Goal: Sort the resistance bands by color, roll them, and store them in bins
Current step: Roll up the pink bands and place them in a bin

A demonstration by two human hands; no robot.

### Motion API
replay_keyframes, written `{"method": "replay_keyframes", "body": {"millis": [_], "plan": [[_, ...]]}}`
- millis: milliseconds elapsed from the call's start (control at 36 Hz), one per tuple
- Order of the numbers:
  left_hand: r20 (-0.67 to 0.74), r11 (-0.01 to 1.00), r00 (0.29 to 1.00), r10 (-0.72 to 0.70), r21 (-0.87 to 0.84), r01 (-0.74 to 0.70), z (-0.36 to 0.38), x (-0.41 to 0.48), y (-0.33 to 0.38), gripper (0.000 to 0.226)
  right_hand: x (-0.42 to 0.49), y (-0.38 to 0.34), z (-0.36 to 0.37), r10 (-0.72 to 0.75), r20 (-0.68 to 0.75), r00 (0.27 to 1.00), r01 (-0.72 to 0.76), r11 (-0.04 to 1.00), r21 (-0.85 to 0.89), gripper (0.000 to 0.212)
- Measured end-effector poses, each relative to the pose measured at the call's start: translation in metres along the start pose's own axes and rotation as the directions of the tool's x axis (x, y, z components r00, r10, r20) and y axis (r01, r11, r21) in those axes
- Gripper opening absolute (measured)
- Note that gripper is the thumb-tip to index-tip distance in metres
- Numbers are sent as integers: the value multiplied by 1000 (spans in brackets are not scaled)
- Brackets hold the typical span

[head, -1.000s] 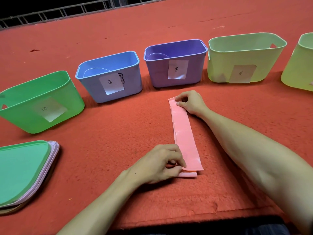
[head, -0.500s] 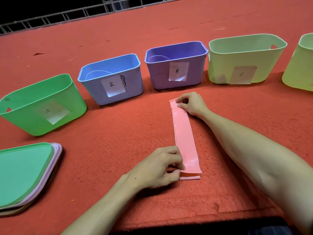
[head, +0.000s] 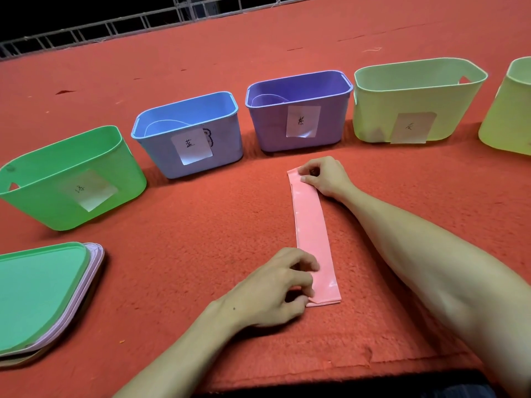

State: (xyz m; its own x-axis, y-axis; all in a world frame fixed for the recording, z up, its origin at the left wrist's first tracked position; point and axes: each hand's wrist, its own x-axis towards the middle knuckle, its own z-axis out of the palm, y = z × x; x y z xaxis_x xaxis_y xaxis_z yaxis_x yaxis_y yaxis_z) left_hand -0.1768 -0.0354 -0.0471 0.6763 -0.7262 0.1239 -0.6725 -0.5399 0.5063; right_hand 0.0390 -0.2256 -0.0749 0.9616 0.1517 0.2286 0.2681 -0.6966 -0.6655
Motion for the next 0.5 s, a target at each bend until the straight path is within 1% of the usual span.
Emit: {"method": "replay_keyframes", "body": {"millis": [194,250,333,417,500], "plan": [[123,997,991,-47,-55,54,-4,4,-2,7,0,0,0,6,2,1000,-6,1000,-1,20],[160,996,985,-57,-61,68,-7,6,-2,10,0,0,0,6,1,1000,-6,1000,0,20],[191,992,979,-77,-82,94,-10,10,-2,21,0,-1,-1,5,0,1000,-5,1000,-7,20],[154,993,984,-95,-57,105,-10,17,-2,24,-1,-2,-1,5,-1,1000,-5,1000,0,20],[44,994,993,-111,-11,111,-7,26,-2,16,-2,-2,-1,4,-5,1000,-4,1000,9,20]]}}
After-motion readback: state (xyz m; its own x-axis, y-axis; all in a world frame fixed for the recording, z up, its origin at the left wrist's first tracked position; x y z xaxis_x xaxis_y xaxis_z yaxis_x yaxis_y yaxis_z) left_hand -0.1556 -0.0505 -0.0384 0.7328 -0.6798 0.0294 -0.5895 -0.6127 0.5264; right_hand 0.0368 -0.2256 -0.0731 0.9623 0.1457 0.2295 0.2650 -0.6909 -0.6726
